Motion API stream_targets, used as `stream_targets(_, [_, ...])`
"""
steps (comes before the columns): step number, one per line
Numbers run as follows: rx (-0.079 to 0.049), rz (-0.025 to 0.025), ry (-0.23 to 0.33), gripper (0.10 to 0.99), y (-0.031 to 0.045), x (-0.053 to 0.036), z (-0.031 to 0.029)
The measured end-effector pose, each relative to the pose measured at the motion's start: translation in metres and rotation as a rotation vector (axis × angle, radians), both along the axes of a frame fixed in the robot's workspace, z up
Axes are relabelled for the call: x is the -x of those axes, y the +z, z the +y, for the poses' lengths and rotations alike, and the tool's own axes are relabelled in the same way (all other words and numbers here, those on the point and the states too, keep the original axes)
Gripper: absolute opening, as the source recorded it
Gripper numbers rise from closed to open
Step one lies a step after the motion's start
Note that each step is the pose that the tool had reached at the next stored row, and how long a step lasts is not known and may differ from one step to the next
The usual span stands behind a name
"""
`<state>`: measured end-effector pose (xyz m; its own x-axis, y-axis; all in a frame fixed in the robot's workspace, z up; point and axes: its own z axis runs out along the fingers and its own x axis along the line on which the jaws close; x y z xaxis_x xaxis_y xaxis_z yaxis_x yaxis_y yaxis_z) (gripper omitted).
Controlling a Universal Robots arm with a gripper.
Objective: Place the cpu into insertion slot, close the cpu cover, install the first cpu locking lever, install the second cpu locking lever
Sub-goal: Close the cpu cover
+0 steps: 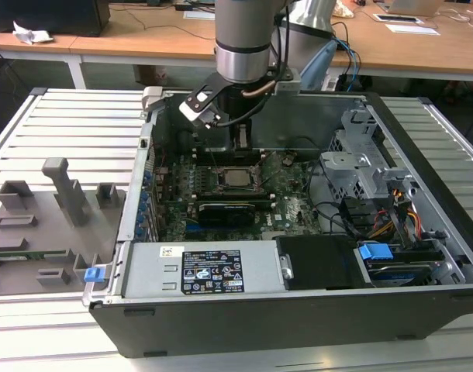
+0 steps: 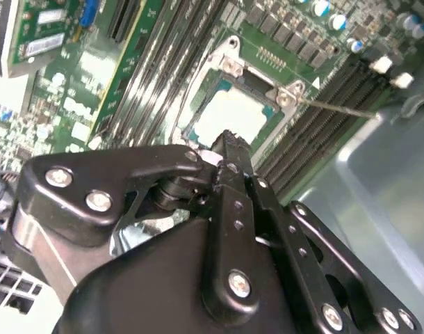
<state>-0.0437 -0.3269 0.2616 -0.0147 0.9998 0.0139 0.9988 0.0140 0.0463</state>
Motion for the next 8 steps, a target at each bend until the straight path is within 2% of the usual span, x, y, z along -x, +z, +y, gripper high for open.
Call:
stream_targets(2, [0.0, 0.0002, 0.003, 0.106, 0.0075, 0.0, 0.0])
stream_targets(8, [0.0, 0.0003, 0.066, 0.106, 0.0087, -0.0005, 0.0])
